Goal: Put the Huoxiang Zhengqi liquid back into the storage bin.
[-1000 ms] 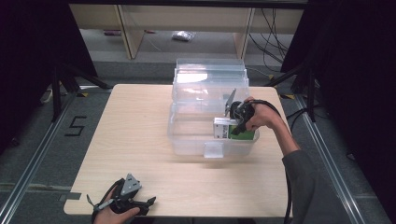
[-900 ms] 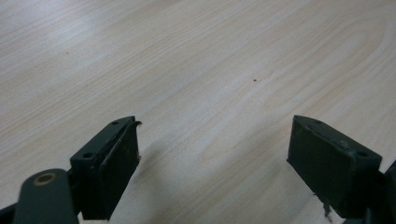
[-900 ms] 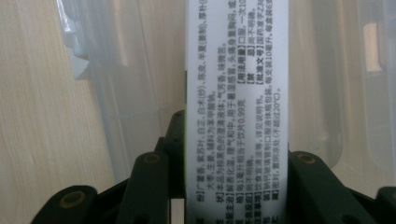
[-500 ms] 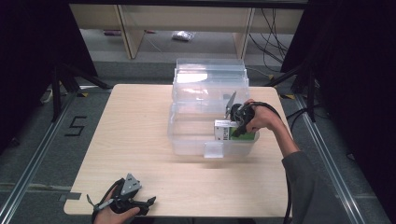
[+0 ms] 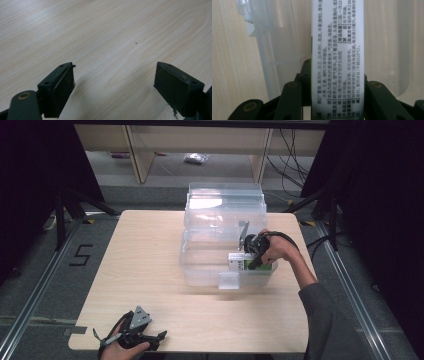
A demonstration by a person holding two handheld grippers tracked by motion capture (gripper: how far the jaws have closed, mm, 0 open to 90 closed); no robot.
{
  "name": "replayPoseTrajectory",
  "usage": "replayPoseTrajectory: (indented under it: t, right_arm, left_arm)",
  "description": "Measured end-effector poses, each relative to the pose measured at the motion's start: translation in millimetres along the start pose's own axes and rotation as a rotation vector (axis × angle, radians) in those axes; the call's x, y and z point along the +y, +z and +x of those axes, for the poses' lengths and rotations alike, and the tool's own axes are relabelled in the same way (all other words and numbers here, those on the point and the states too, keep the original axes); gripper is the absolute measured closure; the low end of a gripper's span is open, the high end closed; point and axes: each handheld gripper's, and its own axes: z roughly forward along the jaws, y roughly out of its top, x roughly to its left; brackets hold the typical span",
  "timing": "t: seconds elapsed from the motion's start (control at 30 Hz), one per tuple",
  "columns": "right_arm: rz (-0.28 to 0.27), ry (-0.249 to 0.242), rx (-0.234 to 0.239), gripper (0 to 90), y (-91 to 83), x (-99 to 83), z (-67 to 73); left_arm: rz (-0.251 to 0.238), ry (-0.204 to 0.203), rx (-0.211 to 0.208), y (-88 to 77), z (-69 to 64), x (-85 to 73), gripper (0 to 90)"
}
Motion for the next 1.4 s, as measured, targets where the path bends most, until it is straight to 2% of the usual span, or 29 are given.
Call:
replayPoseTrajectory:
  t: [0.03, 0.07, 0.1, 0.13, 0.2, 0.23, 0.27, 0.3, 0.33, 0.37, 0.4, 0.47, 0.57, 0.6, 0.67, 0.73, 0.8, 0.83, 0.93, 1.0, 1.03, 1.07, 1.1, 1.13, 1.2, 1.23, 1.27, 1.37, 1.4]
  right_arm:
    - [-0.001, -0.011, 0.006, 64.3, 1.3, -0.5, -0.6]
    - [0.02, 0.029, 0.01, 64.3, 0.8, -0.7, 2.5]
    - [0.029, 0.043, 0.011, 64.2, 1.5, -1.3, 4.0]
    - [-0.002, -0.01, 0.016, 64.2, 4.2, -1.7, 0.5]
    - [0.003, 0.006, 0.014, 64.1, 6.5, -3.5, 0.0]
    - [0.026, 0.051, 0.011, 64.0, 5.2, -2.7, 3.5]
    - [0.02, 0.033, 0.012, 64.0, 5.5, -2.8, 2.2]
    - [0.025, 0.054, 0.014, 63.9, 5.2, -3.4, 3.1]
    - [0.014, 0.017, 0.013, 63.8, 6.5, -3.4, -0.1]
    - [0.024, 0.058, 0.015, 63.8, 6.7, -3.6, 2.9]
    - [0.035, 0.065, 0.009, 63.7, 6.6, -3.4, 3.3]
    - [0.037, 0.049, 0.025, 63.7, 7.3, -3.5, 1.0]
    - [0.045, 0.062, 0.013, 63.7, 8.5, -4.1, 2.3]
    - [0.025, 0.009, 0.019, 63.7, 10.5, -4.7, -0.7]
    - [0.026, 0.004, 0.023, 63.6, 11.2, -5.3, -1.0]
    - [0.058, 0.06, 0.017, 63.4, 9.2, -4.8, 2.6]
    - [0.056, 0.049, 0.011, 63.0, 8.4, -5.8, 2.0]
    - [0.063, 0.077, 0.014, 63.0, 7.1, -6.4, 3.6]
    - [0.051, 0.076, 0.01, 62.0, 3.3, -8.1, 3.7]
    - [0.032, 0.072, 0.025, 61.0, -0.4, -8.7, 3.7]
    - [0.016, 0.064, 0.016, 60.9, -3.3, -9.2, 4.0]
    - [0.005, 0.099, 0.011, 60.4, -7.4, -10.1, 5.9]
    - [-0.013, 0.09, 0.012, 59.2, -10.4, -11.1, 5.3]
    - [-0.017, 0.129, 0.001, 57.4, -14.1, -11.9, 7.5]
    - [-0.038, 0.129, -0.014, 56.2, -20.3, -14.6, 7.1]
    - [-0.042, 0.148, -0.016, 55.1, -23.0, -15.3, 8.2]
    - [-0.056, 0.136, -0.022, 54.3, -24.4, -15.8, 7.9]
    - [-0.09, 0.193, -0.027, 51.4, -29.6, -15.4, 11.8]
    - [-0.095, 0.188, -0.033, 50.5, -31.3, -16.0, 11.1]
  left_arm:
    - [-0.009, -0.002, 0.004, 1.0, -0.2, -0.3, 15.9]
    - [-0.007, 0.0, 0.003, 0.9, -0.1, -0.3, 15.9]
    - [-0.008, -0.002, 0.004, 1.0, 0.0, -0.3, 15.9]
    - [-0.001, -0.002, 0.004, 0.3, 0.0, -0.1, 15.9]
    - [-0.006, 0.0, 0.004, 0.9, 0.0, -0.4, 15.9]
    - [-0.006, 0.0, 0.004, 1.2, 0.0, -0.5, 15.9]
    - [-0.006, -0.001, 0.004, 1.7, 0.2, -0.5, 15.9]
    - [-0.005, -0.001, 0.005, 1.3, 0.0, -0.4, 15.9]
    - [-0.007, -0.001, 0.004, 1.8, 0.1, -0.4, 15.9]
    - [-0.007, 0.001, 0.003, 1.7, 0.0, -0.3, 15.9]
    - [-0.002, 0.003, 0.012, 1.6, -0.3, -0.2, 15.9]
    - [-0.008, -0.001, 0.005, 1.7, 0.2, -0.5, 15.9]
    - [-0.006, 0.0, 0.004, 1.1, -0.2, -0.5, 15.9]
    - [-0.001, 0.003, 0.012, 1.4, -0.2, -0.4, 15.9]
    - [-0.006, 0.001, 0.005, 1.6, 0.1, -0.4, 15.9]
    - [-0.006, 0.003, 0.004, 1.4, 0.0, -0.3, 15.9]
    - [-0.006, -0.001, 0.005, 1.6, 0.1, -0.6, 15.9]
    - [0.003, 0.0, 0.007, 0.9, 0.5, -0.3, 15.9]
    - [-0.006, 0.001, 0.005, 1.7, 0.1, -0.4, 15.9]
    - [0.002, 0.004, 0.008, 0.9, -0.4, -0.3, 15.9]
    - [0.001, 0.002, 0.004, 0.9, -0.5, -0.3, 15.9]
    - [-0.001, 0.002, 0.008, 1.4, -0.3, -0.4, 15.9]
    - [0.001, 0.003, 0.01, 1.4, -0.4, -0.4, 15.9]
    - [-0.001, -0.002, 0.007, 1.1, -0.9, -0.5, 15.9]
    - [0.007, 0.004, 0.0, 0.4, -0.2, -0.3, 15.9]
    - [0.004, 0.003, -0.003, 0.6, 0.0, -0.3, 15.9]
    - [0.007, 0.006, 0.0, 0.3, -0.1, -0.1, 15.9]
    - [0.008, 0.003, 0.001, 0.3, 0.0, -0.4, 15.9]
    - [0.007, 0.007, 0.0, 0.5, 0.8, -0.4, 15.9]
